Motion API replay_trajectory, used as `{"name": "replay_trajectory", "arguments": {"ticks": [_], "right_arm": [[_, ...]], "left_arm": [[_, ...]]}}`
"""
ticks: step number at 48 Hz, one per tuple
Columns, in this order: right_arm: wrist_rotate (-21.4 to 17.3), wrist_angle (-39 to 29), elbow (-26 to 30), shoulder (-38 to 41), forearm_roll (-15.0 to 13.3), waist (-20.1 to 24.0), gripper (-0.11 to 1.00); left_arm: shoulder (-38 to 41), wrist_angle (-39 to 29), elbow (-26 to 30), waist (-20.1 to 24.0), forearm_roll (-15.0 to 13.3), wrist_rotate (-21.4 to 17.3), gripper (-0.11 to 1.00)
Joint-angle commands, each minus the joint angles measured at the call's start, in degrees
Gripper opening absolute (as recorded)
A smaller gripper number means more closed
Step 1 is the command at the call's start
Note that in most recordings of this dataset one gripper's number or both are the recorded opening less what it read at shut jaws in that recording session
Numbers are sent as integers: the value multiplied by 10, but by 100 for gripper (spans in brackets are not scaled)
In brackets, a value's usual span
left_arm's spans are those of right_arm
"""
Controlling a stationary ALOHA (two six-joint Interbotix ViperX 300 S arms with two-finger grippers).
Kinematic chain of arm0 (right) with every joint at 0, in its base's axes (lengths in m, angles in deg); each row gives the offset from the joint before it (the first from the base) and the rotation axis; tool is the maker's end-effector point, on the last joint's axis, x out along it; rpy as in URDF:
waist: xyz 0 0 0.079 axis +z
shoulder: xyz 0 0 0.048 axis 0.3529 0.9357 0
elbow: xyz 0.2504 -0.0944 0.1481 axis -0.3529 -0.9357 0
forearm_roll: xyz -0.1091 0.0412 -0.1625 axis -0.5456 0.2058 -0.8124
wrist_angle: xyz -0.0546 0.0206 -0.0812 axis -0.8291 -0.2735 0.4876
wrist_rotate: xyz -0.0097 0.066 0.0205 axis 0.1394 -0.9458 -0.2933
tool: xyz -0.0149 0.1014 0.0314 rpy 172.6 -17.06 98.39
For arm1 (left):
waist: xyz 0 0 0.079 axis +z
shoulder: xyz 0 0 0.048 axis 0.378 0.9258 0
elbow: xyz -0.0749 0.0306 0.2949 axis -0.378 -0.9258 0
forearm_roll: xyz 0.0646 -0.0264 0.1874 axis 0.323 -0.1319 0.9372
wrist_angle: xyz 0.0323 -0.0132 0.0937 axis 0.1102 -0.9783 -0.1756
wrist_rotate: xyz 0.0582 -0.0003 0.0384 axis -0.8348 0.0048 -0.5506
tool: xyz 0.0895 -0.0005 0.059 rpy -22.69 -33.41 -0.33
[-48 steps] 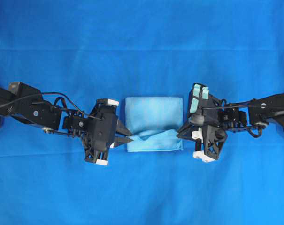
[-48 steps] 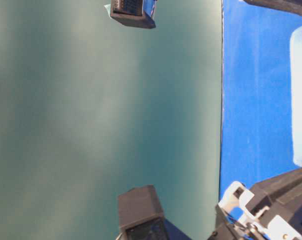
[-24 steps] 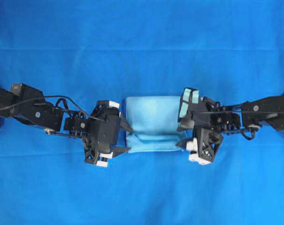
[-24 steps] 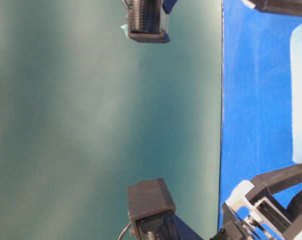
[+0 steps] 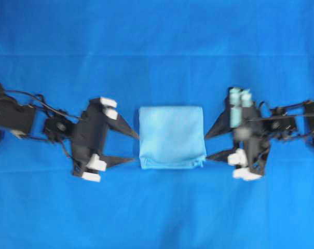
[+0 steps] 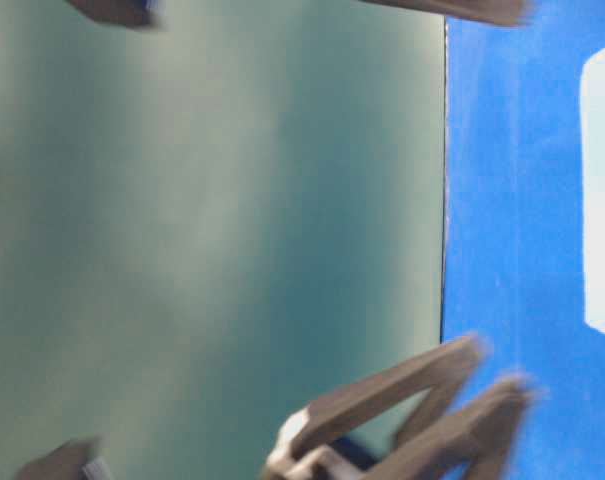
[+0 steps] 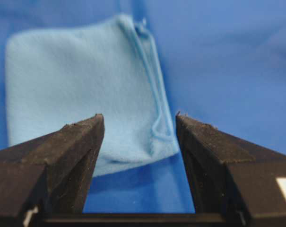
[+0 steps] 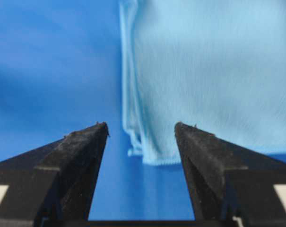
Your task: Fold the light blue towel.
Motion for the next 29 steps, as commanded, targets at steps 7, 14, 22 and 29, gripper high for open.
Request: {"name": "replay_trajectory", "arguments": {"ticks": [7, 14, 22, 29], "right_arm": [[1, 2, -17, -120, -46, -19, 62], [1, 0, -43, -193, -62, -43, 62], [1, -4, -83, -293, -91, -71, 62], [1, -2, -134, -375, -99, -92, 62]], "left_arm": [[-149, 1, -34, 0, 0, -5, 60], [-241, 4, -77, 12, 0, -6, 60], [-345, -4, -125, 29, 0, -6, 60], [-437, -23, -171, 47, 0, -7, 60]]}}
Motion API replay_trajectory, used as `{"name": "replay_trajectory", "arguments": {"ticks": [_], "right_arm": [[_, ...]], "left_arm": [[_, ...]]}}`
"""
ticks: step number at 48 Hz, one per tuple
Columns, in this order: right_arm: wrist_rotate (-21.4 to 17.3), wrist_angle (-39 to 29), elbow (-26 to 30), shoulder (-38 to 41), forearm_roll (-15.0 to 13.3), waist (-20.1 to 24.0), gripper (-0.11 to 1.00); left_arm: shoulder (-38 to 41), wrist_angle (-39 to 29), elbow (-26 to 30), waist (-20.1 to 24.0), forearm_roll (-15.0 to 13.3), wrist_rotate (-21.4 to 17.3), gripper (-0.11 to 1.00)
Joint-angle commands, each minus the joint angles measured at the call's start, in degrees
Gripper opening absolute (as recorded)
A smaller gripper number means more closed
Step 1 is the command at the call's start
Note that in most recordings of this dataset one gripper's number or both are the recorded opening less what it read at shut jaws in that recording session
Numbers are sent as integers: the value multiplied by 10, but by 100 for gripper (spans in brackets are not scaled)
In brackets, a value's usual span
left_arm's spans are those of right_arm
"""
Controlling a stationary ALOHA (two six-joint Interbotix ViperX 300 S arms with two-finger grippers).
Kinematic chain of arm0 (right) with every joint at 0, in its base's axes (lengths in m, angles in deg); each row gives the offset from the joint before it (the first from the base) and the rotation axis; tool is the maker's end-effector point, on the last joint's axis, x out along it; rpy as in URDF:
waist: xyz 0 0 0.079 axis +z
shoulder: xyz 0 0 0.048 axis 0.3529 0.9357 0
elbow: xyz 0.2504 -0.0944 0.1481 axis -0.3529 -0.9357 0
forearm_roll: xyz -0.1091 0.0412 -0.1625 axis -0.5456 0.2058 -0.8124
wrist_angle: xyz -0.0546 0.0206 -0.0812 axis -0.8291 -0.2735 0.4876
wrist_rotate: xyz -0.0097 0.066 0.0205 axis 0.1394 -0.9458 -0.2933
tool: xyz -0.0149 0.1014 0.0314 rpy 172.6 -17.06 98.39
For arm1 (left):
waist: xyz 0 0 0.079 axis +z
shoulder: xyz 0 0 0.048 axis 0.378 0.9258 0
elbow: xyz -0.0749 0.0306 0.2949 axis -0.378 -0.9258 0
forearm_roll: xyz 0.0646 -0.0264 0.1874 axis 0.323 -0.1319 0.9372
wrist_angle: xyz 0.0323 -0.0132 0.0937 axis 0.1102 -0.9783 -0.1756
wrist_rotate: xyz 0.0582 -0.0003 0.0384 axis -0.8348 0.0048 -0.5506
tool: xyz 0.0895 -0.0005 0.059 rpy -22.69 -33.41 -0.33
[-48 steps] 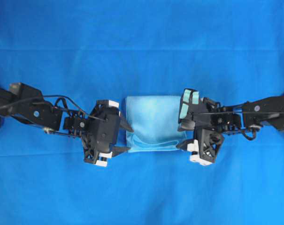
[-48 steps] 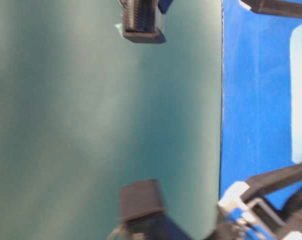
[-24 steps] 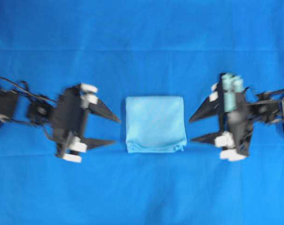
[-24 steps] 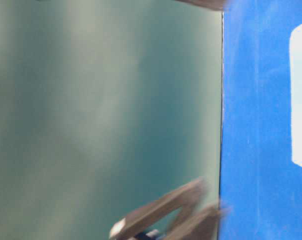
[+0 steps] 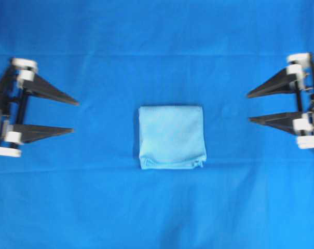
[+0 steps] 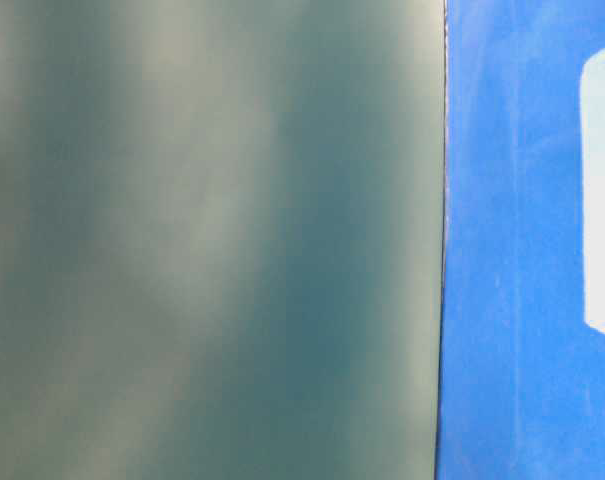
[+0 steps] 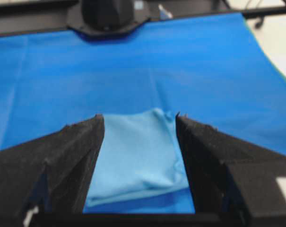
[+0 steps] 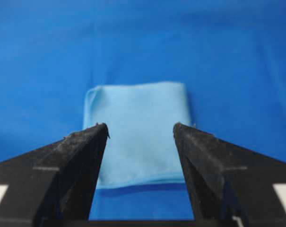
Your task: Fold the light blue towel.
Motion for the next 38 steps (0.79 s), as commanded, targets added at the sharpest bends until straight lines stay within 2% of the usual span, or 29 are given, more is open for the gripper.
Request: {"name": "replay_trajectory", "arguments": {"ticks": [1, 12, 20, 29, 38], "right_arm": [[1, 4, -21, -46, -5, -12, 62], [0, 4, -99, -150, -5, -41, 62], [-1, 19, -134, -162, -4, -54, 62], [-5, 71, -166, -149, -1, -58, 62], [-5, 70, -166, -148, 0, -66, 62]], "left_arm": [[-45, -8, -17, 12, 0, 0, 60], [-155, -27, -91, 38, 1, -1, 60], [-219, -40, -143, 49, 0, 1, 60], [-236, -46, -162, 57, 0, 9, 60], [-234, -47, -163, 58, 0, 10, 59]]}}
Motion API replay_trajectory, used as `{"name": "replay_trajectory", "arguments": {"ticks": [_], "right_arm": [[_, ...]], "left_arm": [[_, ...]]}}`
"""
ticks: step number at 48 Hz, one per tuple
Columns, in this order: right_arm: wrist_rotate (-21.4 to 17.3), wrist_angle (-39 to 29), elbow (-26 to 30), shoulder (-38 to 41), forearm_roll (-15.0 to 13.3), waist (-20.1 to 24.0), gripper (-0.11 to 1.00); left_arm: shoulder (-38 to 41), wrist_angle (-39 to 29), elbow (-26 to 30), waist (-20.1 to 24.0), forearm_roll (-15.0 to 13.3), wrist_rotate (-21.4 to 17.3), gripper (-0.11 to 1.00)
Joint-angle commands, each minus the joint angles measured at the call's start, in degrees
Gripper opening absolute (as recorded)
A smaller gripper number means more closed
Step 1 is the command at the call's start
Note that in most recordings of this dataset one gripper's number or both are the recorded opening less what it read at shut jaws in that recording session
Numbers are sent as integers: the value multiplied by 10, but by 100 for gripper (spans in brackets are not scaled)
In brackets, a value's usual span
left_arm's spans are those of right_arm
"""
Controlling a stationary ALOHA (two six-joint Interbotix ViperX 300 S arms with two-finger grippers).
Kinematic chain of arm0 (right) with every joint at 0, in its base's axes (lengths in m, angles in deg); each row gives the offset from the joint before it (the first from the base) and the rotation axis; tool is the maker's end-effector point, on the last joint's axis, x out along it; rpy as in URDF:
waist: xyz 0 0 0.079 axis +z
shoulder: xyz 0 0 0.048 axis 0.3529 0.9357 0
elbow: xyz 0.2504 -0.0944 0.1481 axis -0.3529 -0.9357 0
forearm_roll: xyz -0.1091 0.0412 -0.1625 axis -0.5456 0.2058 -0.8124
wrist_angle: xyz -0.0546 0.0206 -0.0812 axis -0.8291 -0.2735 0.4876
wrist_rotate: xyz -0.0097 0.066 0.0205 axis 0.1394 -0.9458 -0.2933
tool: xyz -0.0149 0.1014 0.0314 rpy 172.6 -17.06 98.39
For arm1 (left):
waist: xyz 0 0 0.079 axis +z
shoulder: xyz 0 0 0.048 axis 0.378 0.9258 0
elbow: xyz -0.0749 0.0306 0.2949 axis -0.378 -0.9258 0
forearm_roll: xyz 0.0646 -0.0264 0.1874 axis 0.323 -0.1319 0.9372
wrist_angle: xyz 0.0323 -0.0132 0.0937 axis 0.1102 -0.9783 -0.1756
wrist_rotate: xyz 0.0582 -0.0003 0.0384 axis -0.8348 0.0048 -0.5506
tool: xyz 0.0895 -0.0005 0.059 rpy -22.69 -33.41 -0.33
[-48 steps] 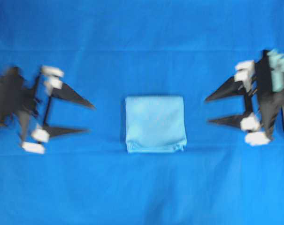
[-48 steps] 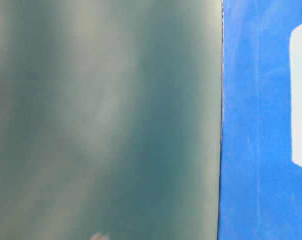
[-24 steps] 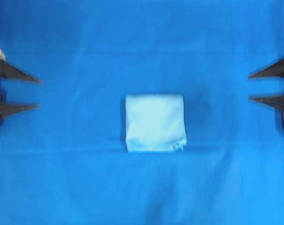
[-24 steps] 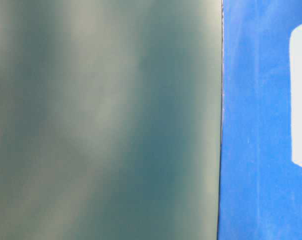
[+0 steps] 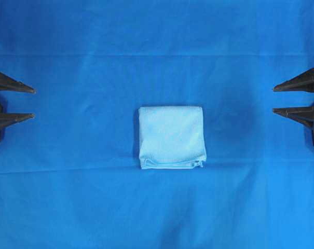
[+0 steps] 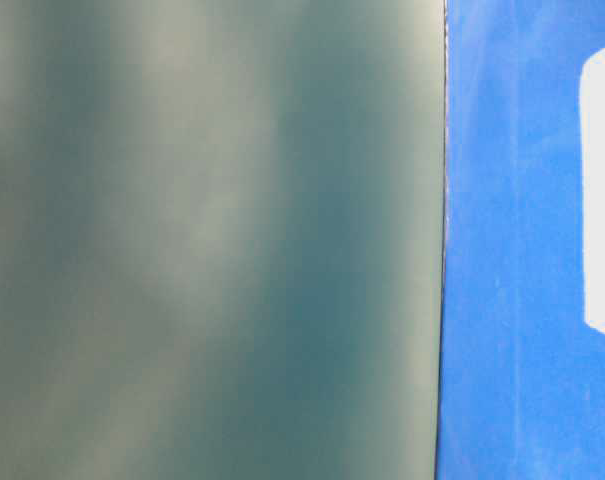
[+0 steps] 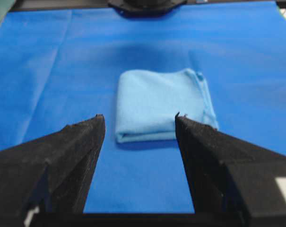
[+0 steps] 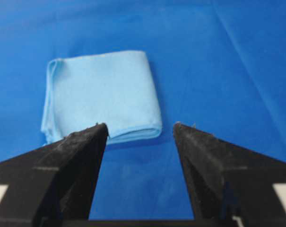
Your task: Fold the light blue towel.
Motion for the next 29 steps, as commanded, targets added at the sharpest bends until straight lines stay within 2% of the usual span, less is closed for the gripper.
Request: {"name": "replay_trajectory", "arguments": {"ticks": [1, 29], "right_arm": [[-2, 4, 10, 4, 1, -5, 62], [-1, -3, 10, 3, 1, -6, 62]], "left_arm": [[5, 2, 6, 3, 1, 1, 59], [5, 2, 6, 3, 1, 1, 59]]}}
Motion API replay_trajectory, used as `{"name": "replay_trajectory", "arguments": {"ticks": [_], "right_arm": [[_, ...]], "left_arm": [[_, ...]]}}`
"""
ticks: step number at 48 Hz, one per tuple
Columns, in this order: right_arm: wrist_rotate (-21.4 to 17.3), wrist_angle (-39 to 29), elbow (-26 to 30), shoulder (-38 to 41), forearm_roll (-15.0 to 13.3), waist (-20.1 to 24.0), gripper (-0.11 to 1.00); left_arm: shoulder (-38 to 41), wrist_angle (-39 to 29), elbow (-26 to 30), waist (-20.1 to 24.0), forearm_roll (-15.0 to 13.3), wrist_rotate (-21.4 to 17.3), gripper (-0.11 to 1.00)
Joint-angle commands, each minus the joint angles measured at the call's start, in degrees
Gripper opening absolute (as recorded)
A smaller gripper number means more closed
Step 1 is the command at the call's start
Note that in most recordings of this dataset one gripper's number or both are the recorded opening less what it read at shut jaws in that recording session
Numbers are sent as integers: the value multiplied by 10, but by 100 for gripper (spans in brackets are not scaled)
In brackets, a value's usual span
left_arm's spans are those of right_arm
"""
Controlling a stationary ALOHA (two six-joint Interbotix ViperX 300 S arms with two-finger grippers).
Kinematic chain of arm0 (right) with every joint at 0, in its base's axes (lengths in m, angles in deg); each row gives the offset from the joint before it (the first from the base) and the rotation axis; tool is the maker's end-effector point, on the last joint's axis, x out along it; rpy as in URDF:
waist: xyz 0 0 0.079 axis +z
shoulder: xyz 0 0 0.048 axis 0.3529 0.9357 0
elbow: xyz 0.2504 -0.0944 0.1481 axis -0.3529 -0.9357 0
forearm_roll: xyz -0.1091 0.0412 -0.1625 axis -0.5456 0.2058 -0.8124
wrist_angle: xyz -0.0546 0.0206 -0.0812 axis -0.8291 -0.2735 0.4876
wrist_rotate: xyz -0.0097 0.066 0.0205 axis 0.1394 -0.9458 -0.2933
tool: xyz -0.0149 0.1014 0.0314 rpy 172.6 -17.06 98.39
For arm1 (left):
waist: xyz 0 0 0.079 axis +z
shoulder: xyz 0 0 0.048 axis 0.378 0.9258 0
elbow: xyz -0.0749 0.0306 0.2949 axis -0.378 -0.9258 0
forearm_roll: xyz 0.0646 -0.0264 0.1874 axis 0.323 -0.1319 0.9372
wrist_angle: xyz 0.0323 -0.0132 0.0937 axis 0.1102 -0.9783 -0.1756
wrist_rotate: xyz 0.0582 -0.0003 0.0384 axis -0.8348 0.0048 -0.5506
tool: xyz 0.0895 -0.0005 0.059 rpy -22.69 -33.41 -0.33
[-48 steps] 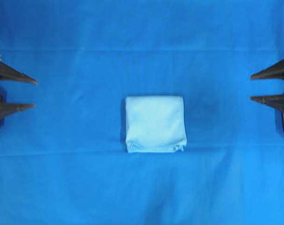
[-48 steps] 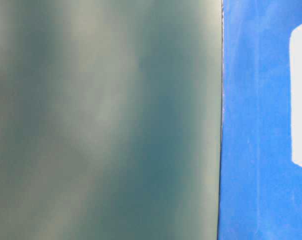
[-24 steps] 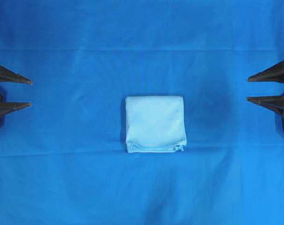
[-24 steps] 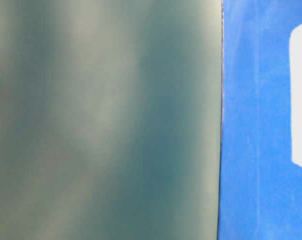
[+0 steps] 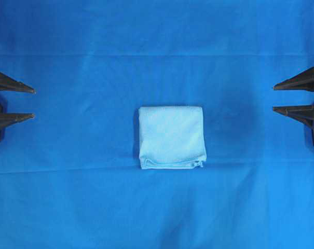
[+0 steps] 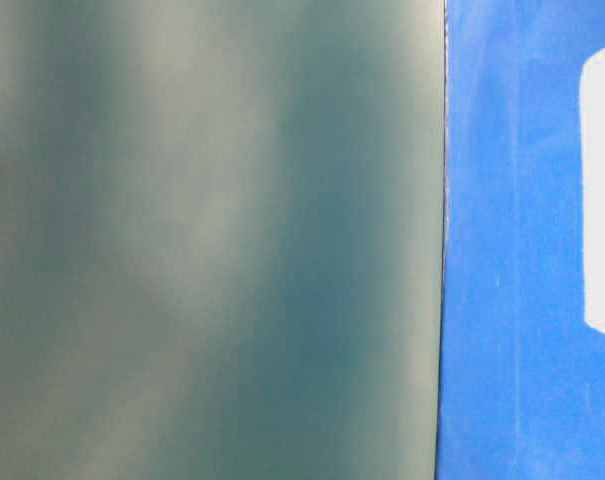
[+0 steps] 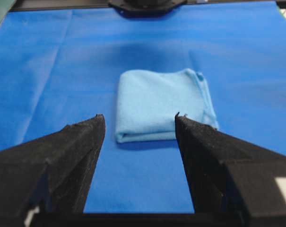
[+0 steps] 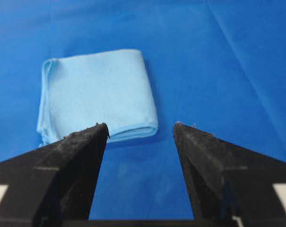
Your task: Fold the light blue towel.
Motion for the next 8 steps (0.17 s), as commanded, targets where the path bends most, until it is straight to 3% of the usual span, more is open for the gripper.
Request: {"name": "replay_trajectory", "arguments": {"ticks": [1, 8], "right_arm": [[1, 3, 10, 3, 1, -2, 62], [1, 3, 10, 3, 1, -2, 62]], "left_arm": [[5, 2, 7, 3, 0, 1, 59], [5, 2, 7, 3, 0, 1, 59]]}}
